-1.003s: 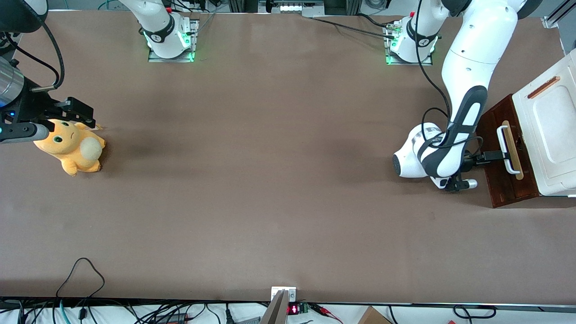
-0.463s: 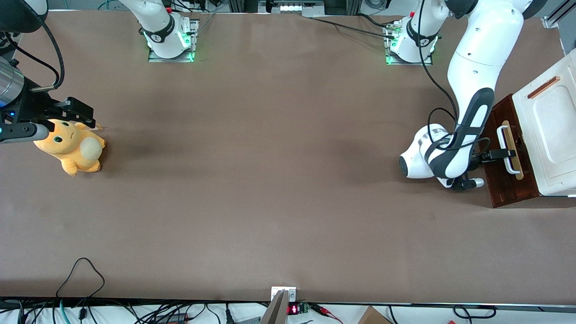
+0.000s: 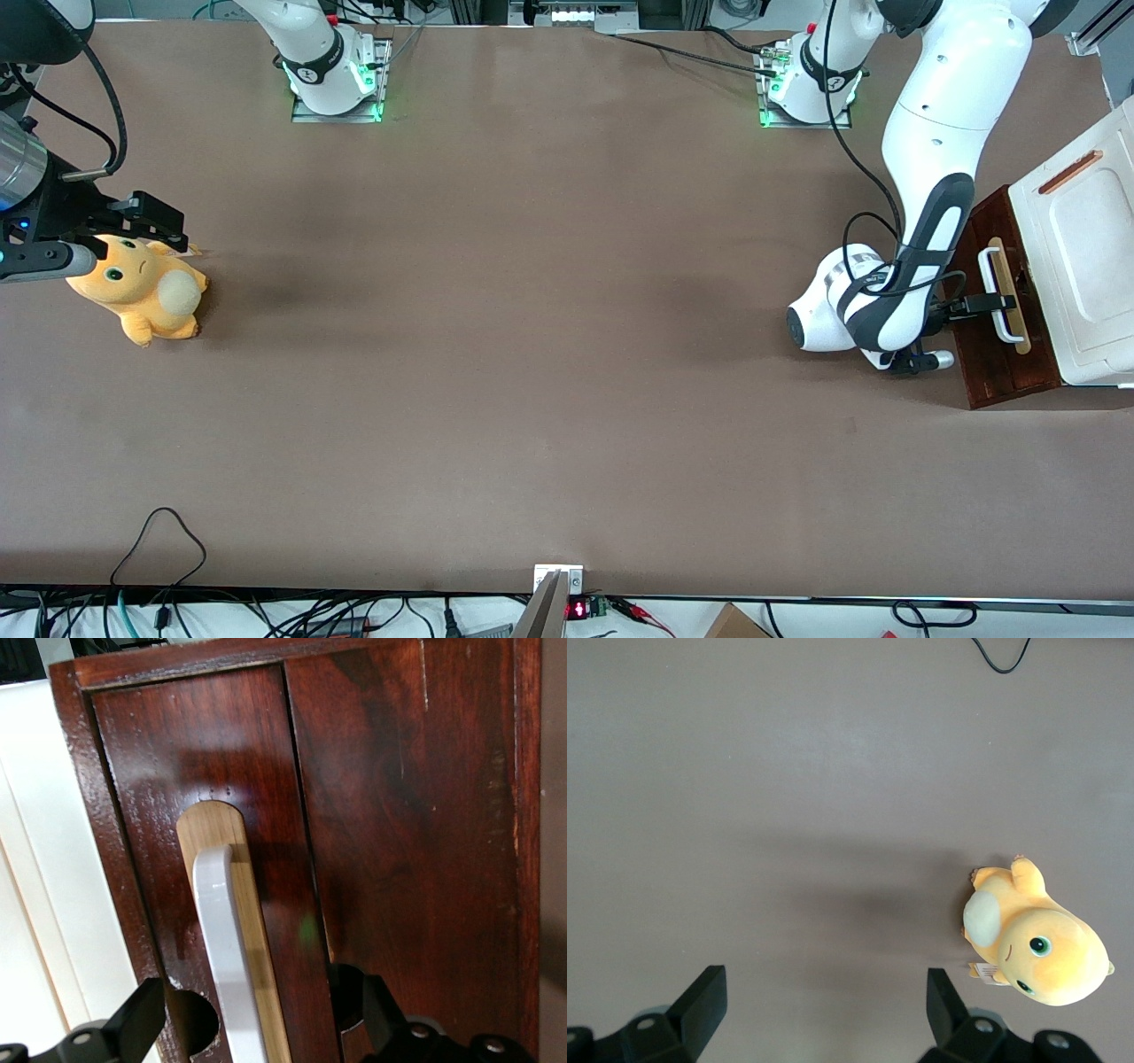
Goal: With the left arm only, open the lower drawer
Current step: 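Align the left gripper fingers around the white bar handle, then close the left gripper on the white bar handle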
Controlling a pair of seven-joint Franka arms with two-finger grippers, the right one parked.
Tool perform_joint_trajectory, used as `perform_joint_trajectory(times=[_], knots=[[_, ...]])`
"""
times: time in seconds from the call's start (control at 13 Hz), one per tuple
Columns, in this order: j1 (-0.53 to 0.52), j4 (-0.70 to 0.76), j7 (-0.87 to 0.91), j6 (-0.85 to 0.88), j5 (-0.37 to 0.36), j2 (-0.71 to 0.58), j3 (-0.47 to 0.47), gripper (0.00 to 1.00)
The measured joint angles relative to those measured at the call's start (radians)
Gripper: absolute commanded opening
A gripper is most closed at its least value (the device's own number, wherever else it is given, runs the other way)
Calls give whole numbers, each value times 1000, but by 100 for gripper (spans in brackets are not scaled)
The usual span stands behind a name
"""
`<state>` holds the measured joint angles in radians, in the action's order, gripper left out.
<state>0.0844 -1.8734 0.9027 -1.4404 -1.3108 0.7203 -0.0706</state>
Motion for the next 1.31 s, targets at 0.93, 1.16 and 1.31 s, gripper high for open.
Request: perform_joint_trajectory(times=[0.93,1.16,1.31], knots=[[-28,0,14,0,0,0,1,70],[-27,0,15,0,0,0,-2,66],[-23,0,16,0,0,0,-3,65]])
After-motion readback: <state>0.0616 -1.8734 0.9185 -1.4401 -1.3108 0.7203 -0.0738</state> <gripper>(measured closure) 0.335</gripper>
